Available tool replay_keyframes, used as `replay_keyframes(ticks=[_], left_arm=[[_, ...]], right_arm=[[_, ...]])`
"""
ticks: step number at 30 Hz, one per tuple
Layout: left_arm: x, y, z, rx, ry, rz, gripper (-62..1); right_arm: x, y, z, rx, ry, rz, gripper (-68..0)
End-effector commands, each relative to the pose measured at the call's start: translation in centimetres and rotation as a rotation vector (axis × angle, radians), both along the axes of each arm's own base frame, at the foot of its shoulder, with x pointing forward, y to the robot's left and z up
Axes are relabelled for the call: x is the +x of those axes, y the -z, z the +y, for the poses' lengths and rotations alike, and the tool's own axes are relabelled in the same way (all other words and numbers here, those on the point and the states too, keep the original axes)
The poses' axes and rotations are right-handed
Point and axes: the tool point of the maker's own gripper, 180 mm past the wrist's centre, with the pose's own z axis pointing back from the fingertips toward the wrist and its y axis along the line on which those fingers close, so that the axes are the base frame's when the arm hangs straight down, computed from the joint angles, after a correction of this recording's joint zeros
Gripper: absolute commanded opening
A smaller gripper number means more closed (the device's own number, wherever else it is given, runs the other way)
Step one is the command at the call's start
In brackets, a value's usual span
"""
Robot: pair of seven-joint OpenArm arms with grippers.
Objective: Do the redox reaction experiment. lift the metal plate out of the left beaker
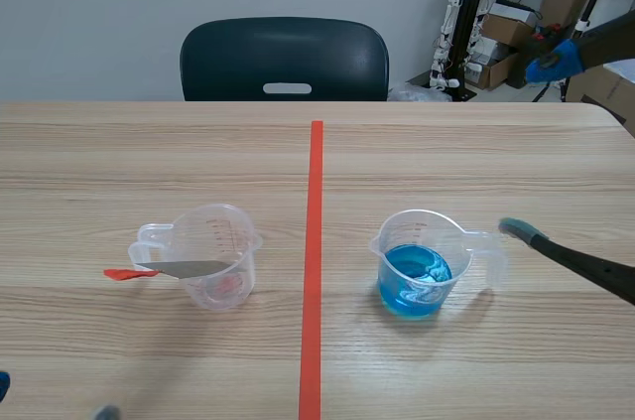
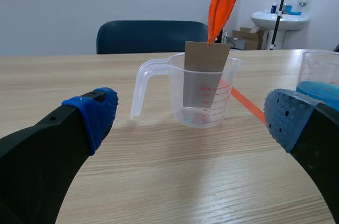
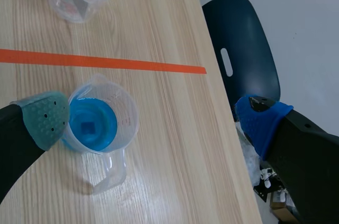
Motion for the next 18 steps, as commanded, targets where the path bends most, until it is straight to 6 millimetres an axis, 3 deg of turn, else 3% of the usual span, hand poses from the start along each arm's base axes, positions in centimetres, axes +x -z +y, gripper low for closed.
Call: replay_keyframes(ticks=[1, 8, 12, 18], left_arm=[[0.1, -0.4, 0.2, 0.004, 0.002, -0.022, -2.7], [0.4, -0.1, 0.3, 0.007, -0.001, -0.035, -2.7], [0.6, 0.0, 0.1, 0.030, 0.004, -0.039, -2.7], [1.1, 1.0, 0.5, 0.041, -0.004, -0.017, -2.7]], right_arm=[[0.4, -0.5, -0.1, 0.022, 0.004, -0.008, 0.4], [1.9, 0.2, -1.8, 0.055, 0.081, 0.012, 0.4], [3.2, 1.7, -2.6, 0.052, 0.129, 0.009, 0.4], [4.0, 3.3, -2.0, 0.060, 0.134, 0.017, 0.4]])
